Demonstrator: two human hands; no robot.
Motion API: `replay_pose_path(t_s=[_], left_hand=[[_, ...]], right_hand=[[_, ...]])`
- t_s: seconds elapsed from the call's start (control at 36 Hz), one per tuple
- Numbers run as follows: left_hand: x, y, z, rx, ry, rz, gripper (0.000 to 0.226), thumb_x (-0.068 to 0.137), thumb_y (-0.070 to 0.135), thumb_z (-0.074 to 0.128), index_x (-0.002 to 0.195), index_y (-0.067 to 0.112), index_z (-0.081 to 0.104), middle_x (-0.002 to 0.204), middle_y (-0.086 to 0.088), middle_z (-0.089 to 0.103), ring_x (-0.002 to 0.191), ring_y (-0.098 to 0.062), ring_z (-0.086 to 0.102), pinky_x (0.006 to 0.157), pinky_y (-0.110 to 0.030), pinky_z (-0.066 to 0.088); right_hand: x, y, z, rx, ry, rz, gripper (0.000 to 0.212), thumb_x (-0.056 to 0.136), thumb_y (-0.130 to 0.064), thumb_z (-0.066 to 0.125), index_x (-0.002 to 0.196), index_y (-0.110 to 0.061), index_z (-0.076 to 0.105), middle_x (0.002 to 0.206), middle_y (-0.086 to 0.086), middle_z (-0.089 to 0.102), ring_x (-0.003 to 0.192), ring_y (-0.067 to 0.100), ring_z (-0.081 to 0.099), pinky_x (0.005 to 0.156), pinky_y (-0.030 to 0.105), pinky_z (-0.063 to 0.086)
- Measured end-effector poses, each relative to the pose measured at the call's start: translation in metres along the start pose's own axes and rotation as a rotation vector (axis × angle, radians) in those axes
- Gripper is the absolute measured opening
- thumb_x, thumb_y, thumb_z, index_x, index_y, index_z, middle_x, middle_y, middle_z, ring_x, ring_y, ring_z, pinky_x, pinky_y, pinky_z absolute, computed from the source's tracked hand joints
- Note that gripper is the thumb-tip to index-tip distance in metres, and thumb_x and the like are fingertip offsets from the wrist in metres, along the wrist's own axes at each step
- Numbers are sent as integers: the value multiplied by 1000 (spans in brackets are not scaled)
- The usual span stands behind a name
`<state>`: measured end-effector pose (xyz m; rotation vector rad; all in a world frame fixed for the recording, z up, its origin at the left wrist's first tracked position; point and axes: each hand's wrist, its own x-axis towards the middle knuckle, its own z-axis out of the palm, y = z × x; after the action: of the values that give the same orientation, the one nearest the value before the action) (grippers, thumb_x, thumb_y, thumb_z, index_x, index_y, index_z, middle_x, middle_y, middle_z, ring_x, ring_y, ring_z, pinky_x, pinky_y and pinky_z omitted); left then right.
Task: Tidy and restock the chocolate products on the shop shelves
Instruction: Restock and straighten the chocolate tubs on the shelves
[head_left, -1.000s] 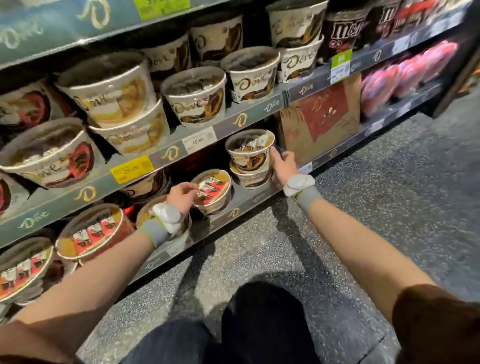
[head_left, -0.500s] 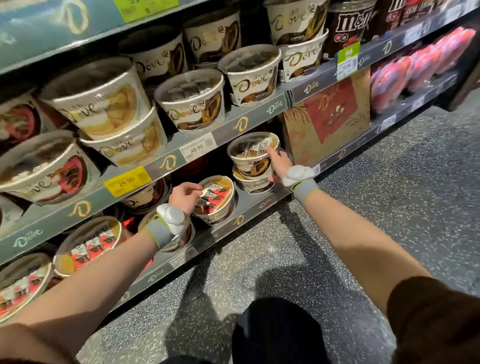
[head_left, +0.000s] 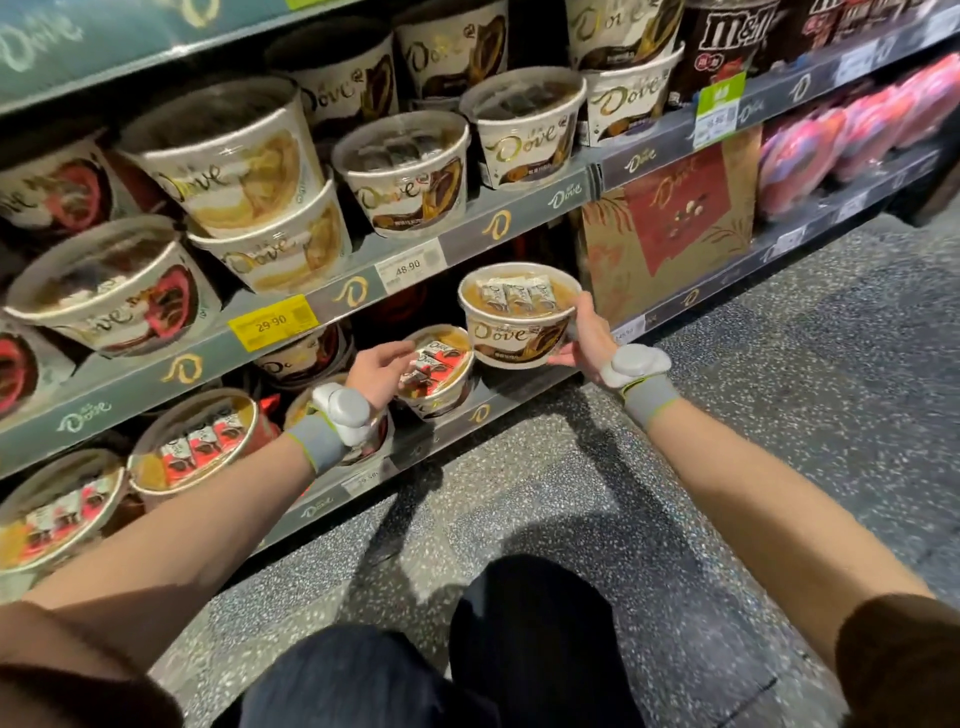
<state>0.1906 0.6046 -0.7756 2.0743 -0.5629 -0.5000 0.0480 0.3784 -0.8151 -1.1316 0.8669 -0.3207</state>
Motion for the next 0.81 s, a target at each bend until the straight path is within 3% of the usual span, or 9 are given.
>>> replay_pose_path(t_s=[0.14,0.22,0.28,0.42,0.53,0.61,0.69,0.75,0.81], left_hand=[[-13,13,7,-91,-27,6,34,99,17,48,130,3,55,128,-9,59,112,-18,56,72,-21,47],[-21,22,5,-130,-36,32,35,99,22,46,127,5,58,131,-10,59,120,-19,54,94,-34,48],[-28,28,4,-143,-51,51,34,100,25,45,126,10,60,129,-4,59,123,-18,53,106,-38,41],[-45,42,5,-184,-8,131,30,99,26,47,125,17,59,118,3,62,112,-11,54,99,-35,43],[-55,65,-2,-132,-17,225,35,100,23,45,130,9,56,130,-3,58,118,-12,53,106,-38,41],[-59,84,-8,-116,-55,279,37,101,22,44,134,9,53,135,-1,54,113,-11,55,105,-34,42],[-65,111,-18,-154,-64,316,38,100,18,43,137,10,48,133,5,51,120,-12,51,107,-33,39],[-65,124,-24,-217,-65,306,39,100,18,45,138,11,46,135,5,50,126,-14,48,111,-40,37],[-65,140,-34,-239,-45,315,40,100,20,46,139,14,45,134,6,52,125,-13,48,110,-37,37]], right_hand=[[-23,-1,1,-11,-119,62,62,91,-55,42,139,-15,41,132,17,54,110,39,60,84,52,55],[-37,-4,5,-36,-166,76,77,76,-62,53,136,-15,45,126,18,60,102,38,65,82,55,55],[-45,-7,7,-52,-201,54,73,80,-62,53,137,-17,43,128,15,59,100,39,66,81,56,55],[-56,-16,9,-92,-164,11,61,92,-55,42,135,-12,45,128,19,58,96,38,66,65,41,60],[-67,-41,3,-149,-77,-77,48,99,-44,30,128,-9,47,120,8,57,77,16,60,46,16,51],[-67,-61,0,-171,-76,-106,51,98,-52,24,120,-15,51,119,16,61,87,23,64,57,25,56],[-80,-88,4,-209,-40,-162,56,93,-53,27,127,-17,51,127,17,56,103,30,59,59,27,54],[-86,-105,9,-265,-42,-224,57,95,-54,23,132,-20,50,130,8,54,101,23,59,61,25,53],[-97,-126,16,-301,-67,-314,55,99,-52,20,132,-21,51,119,-1,57,95,14,60,65,20,52]])
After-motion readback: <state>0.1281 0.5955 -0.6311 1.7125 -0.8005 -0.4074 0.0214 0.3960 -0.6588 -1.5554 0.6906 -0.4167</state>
